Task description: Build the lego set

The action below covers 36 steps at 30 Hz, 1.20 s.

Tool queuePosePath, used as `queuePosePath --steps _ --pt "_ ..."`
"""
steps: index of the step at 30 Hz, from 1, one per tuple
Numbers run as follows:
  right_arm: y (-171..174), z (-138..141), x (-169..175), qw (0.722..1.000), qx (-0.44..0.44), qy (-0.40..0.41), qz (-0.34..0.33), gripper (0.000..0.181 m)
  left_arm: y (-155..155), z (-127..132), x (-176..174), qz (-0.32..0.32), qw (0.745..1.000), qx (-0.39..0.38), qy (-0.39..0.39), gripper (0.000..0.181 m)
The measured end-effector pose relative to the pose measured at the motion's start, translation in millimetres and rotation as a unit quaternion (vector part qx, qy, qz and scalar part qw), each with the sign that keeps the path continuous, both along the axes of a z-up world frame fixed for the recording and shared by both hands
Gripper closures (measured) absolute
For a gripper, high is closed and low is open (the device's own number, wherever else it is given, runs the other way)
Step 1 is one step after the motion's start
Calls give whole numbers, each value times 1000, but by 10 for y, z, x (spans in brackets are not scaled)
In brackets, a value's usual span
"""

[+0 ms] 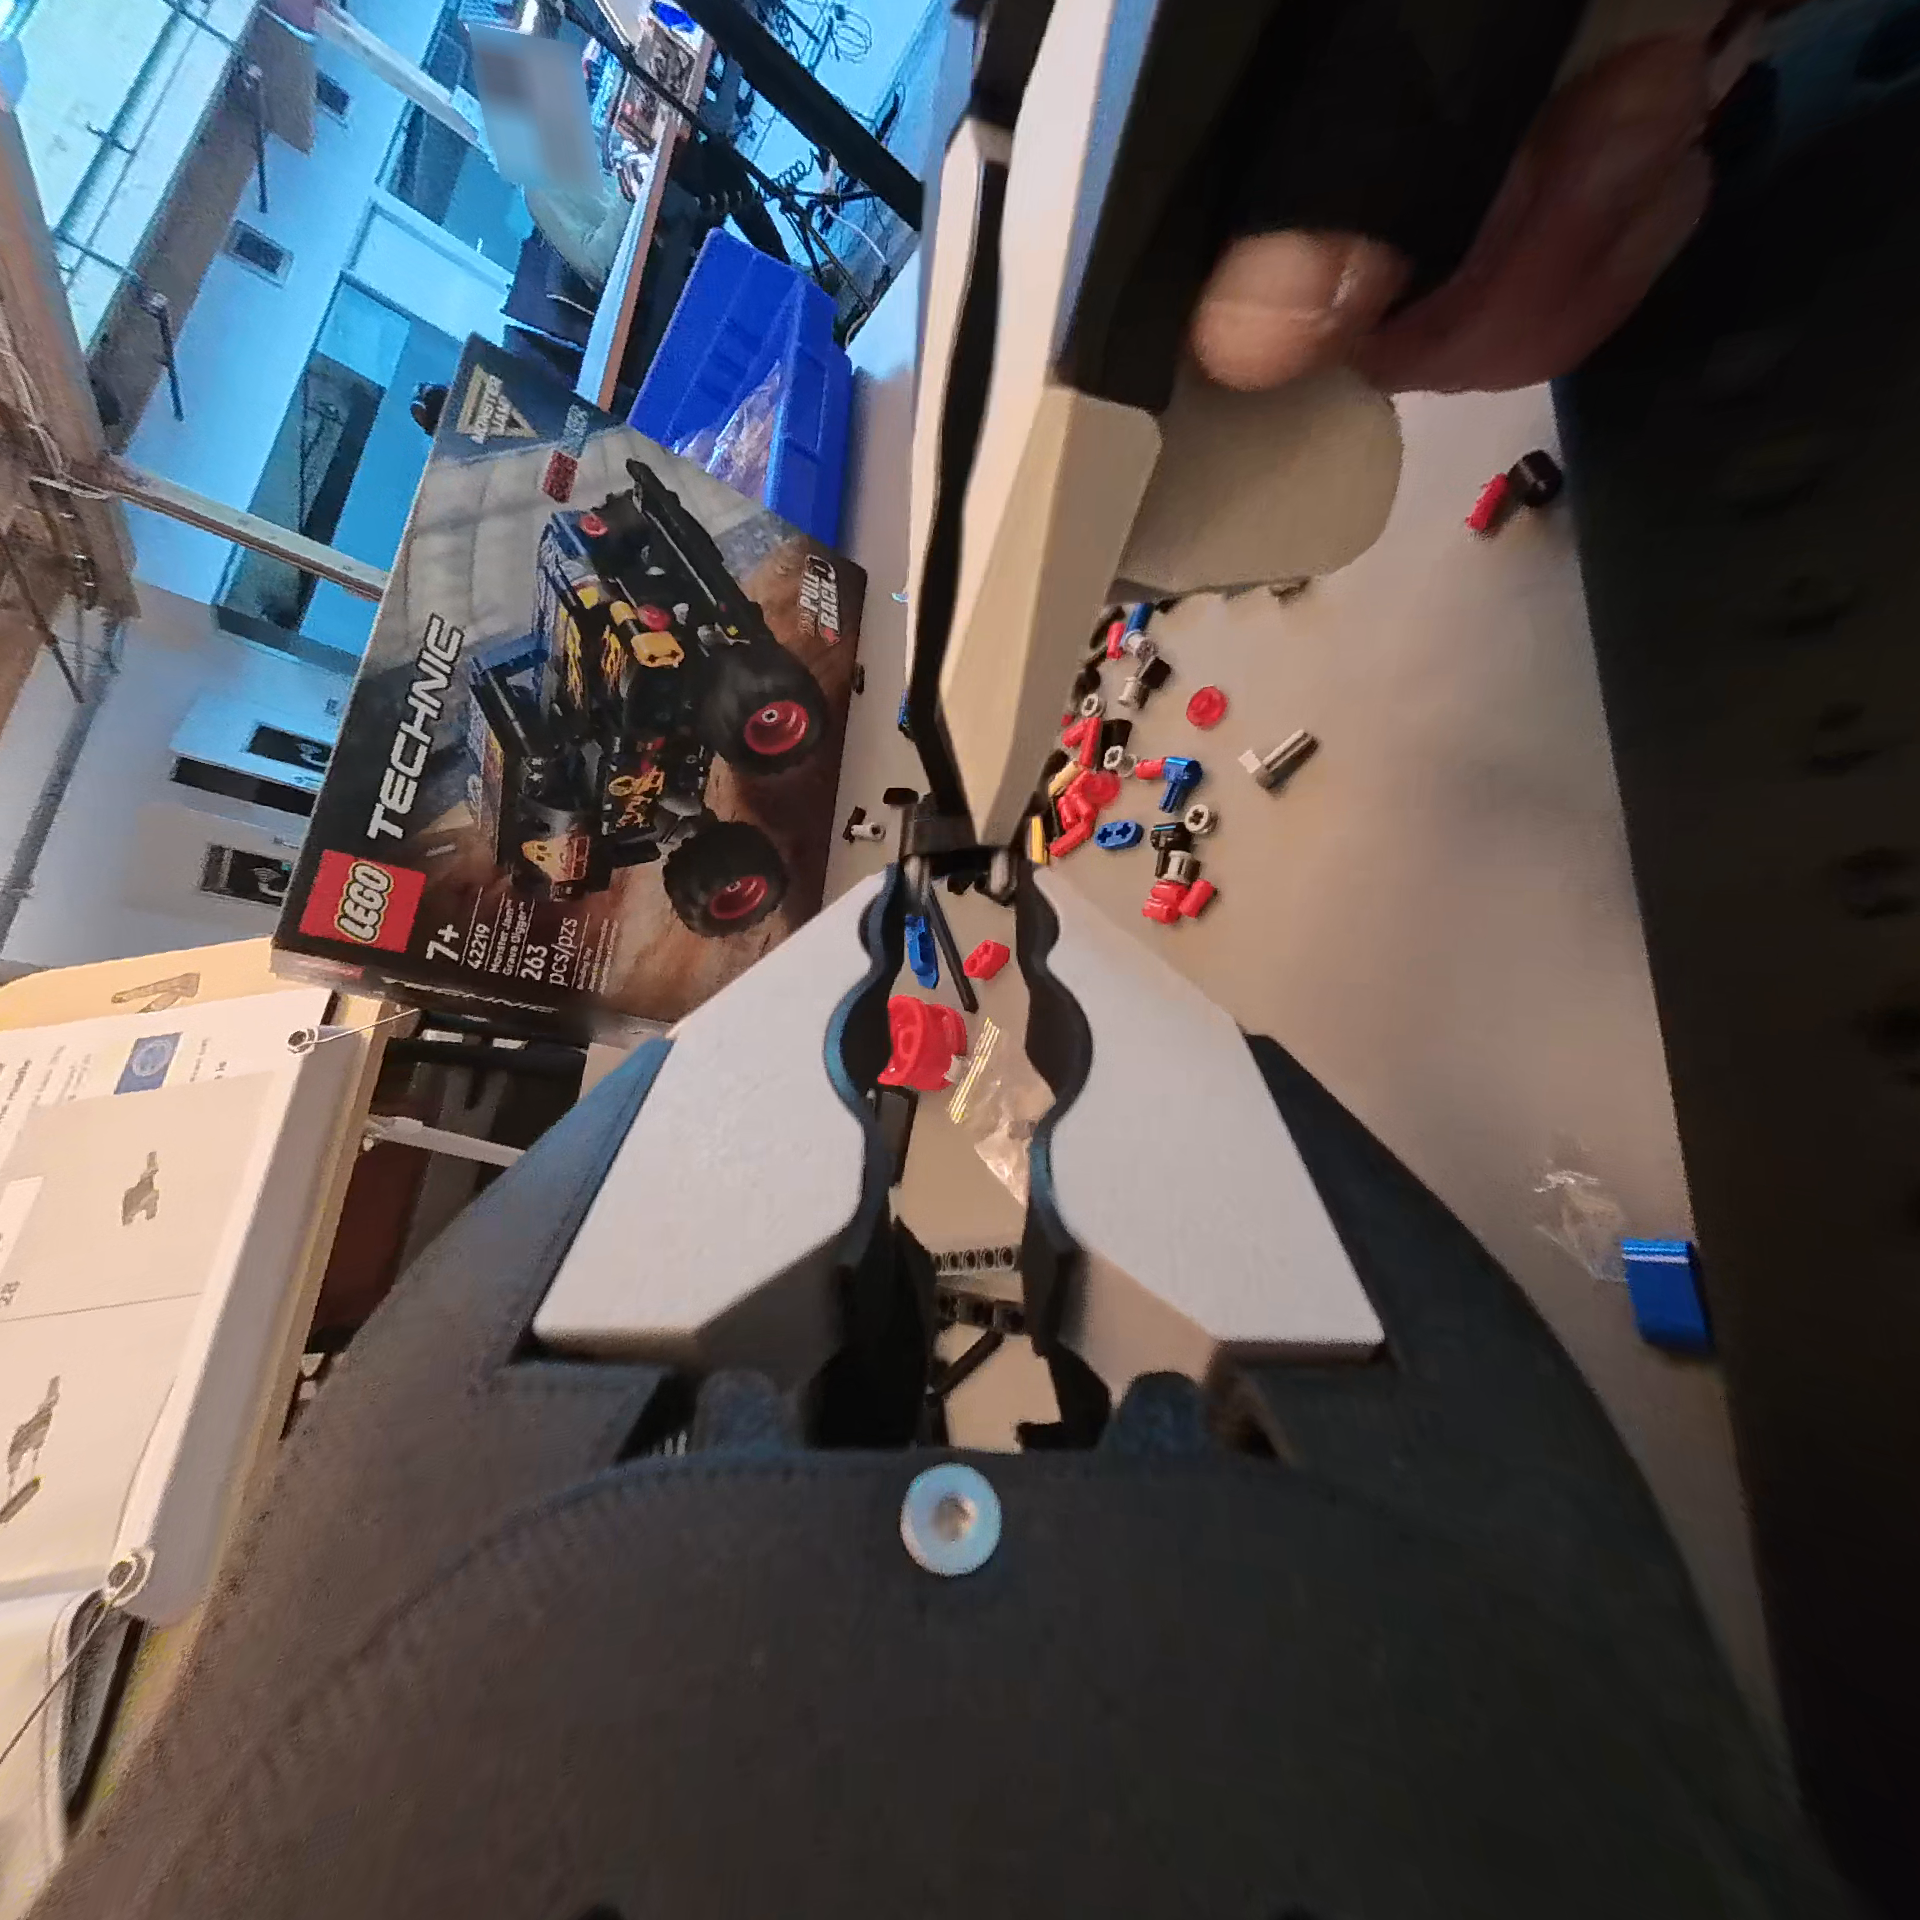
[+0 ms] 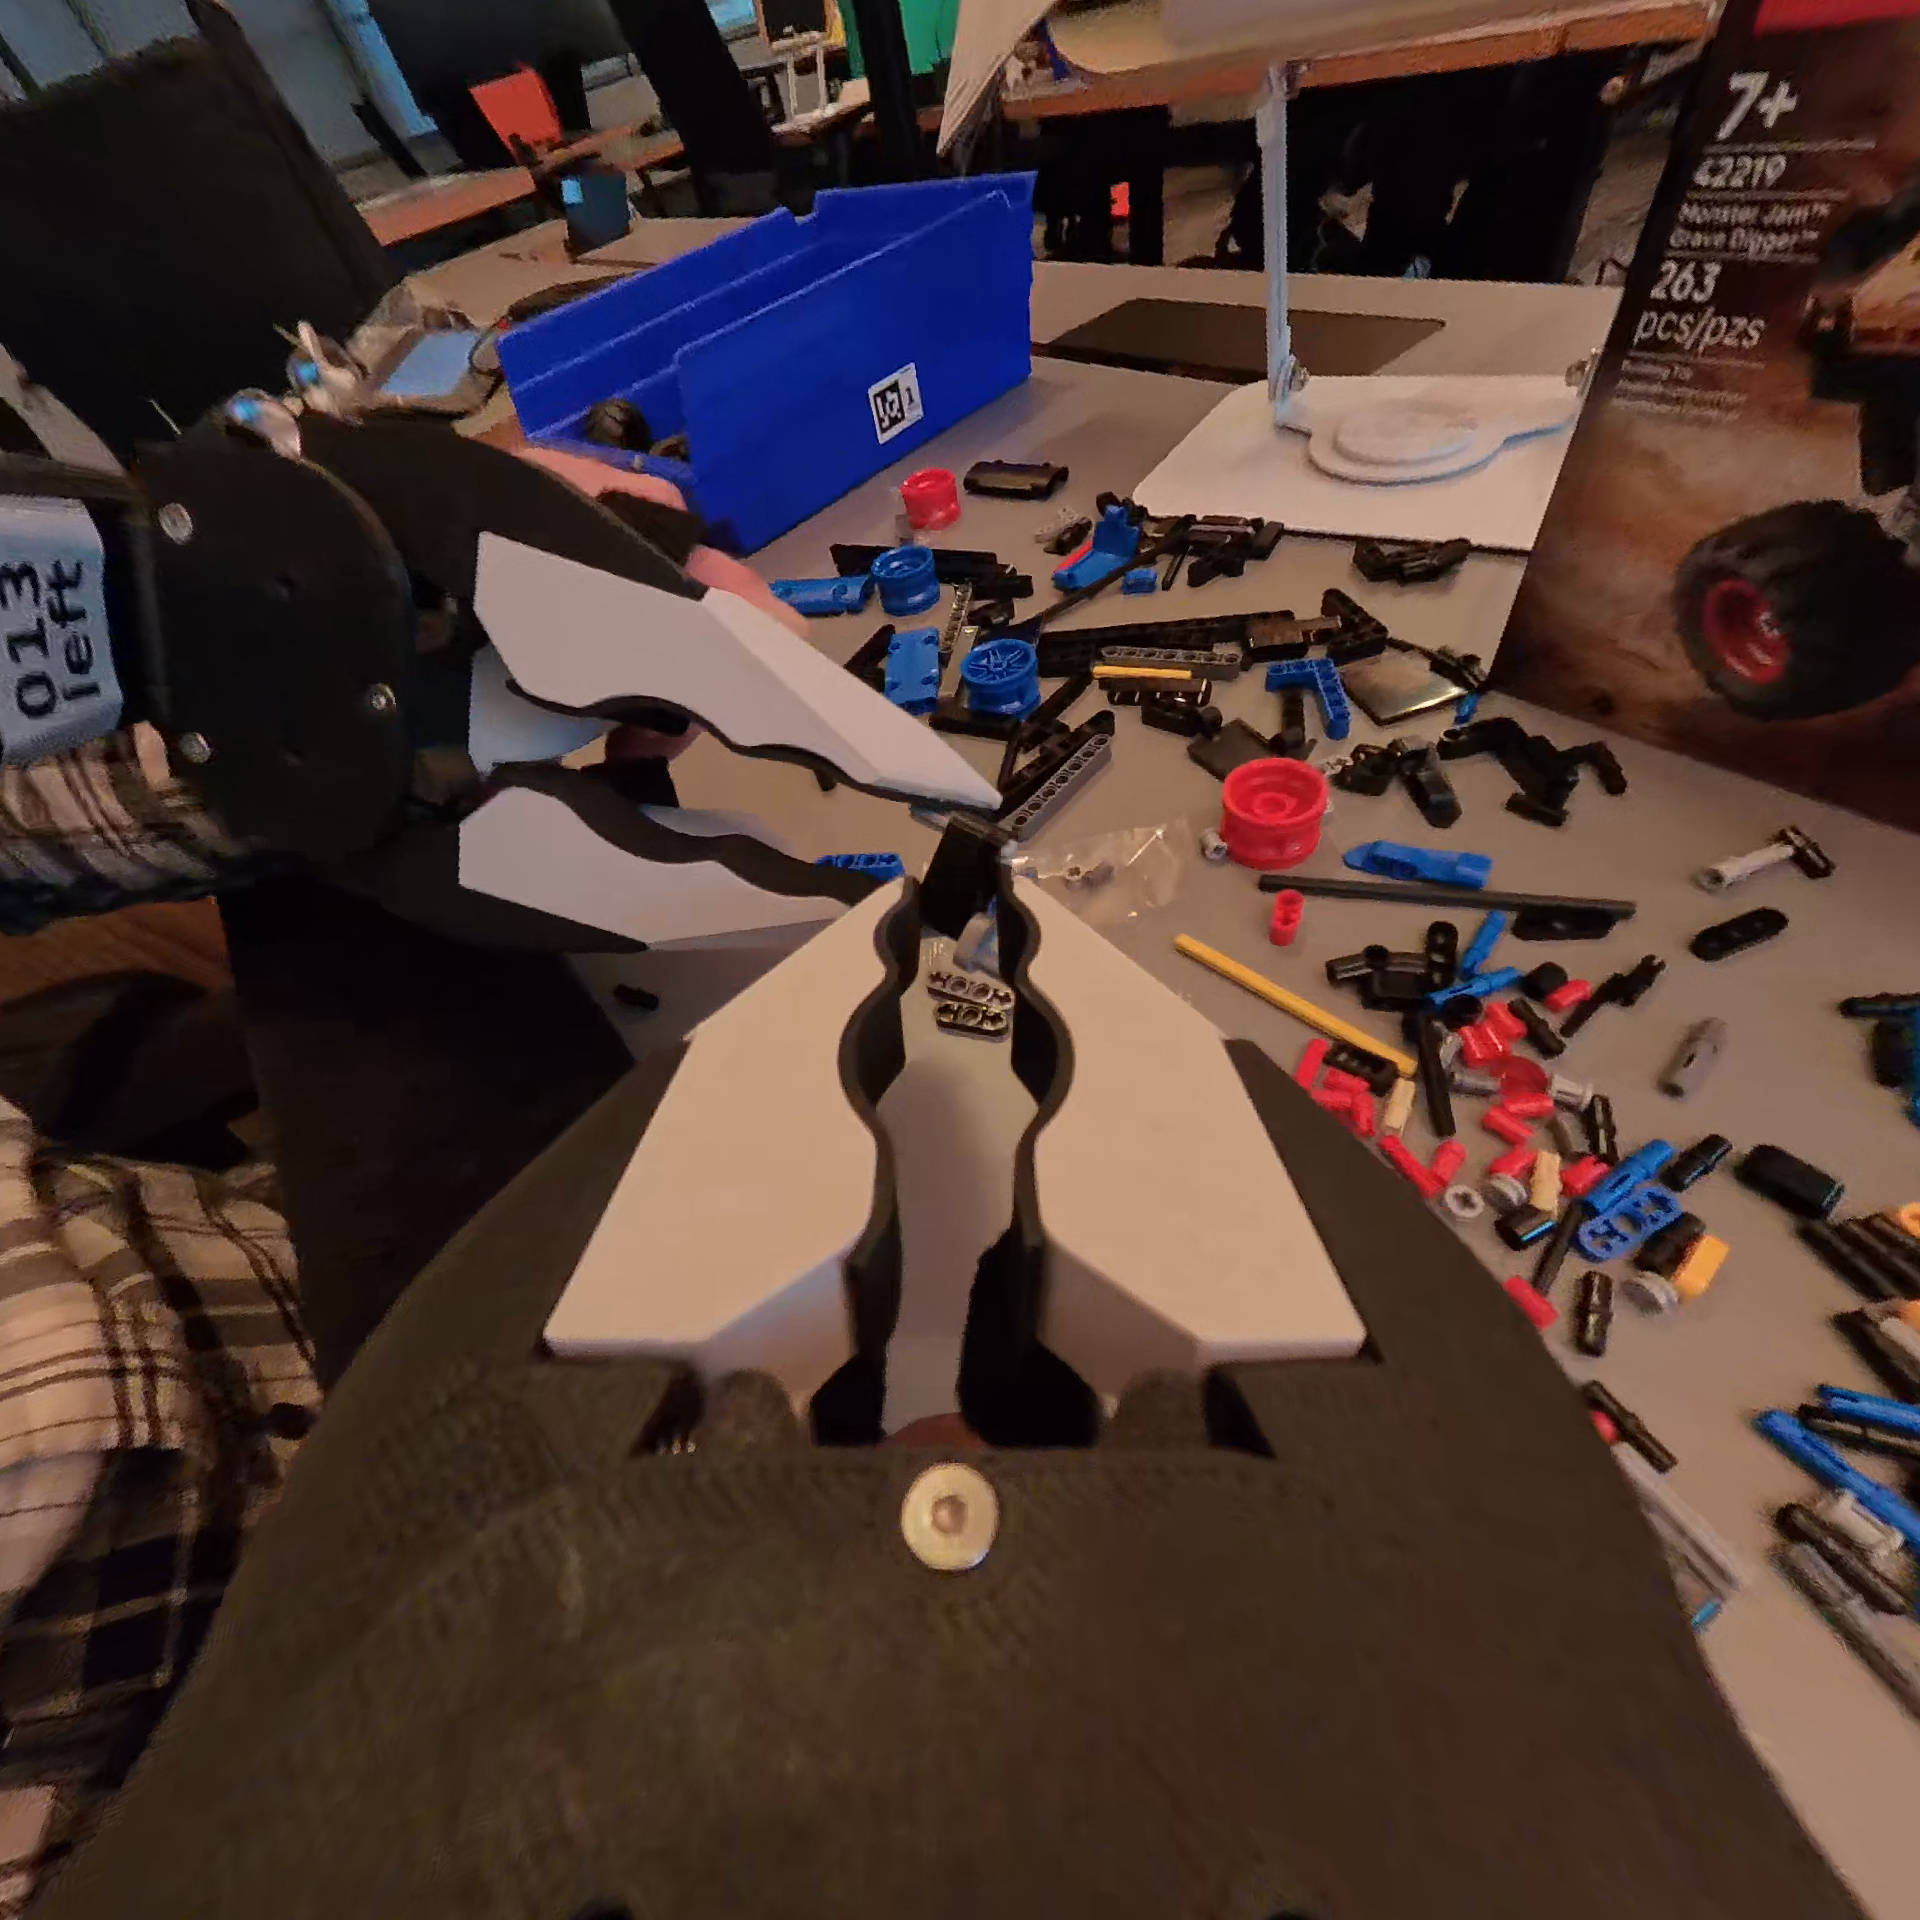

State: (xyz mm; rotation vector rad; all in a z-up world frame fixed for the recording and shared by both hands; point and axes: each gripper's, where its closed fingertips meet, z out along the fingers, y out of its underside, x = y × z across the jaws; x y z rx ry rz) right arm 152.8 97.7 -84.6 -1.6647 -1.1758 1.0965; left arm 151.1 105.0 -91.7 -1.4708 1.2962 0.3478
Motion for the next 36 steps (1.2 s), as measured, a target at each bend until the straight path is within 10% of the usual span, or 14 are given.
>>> queuePosePath --steps 21,28,36 --pt "-72 353 87 957 -203 166 121 175 -104 267 46 -85 992 -13 -97 142" --pt "31 346 164 957 -202 179 106 175 -232 -492 -176 -36 958 -283 -25 156" --pt "36 355 181 957 -198 186 104 175 -208 -805 -220 27 940 -339 4 169"
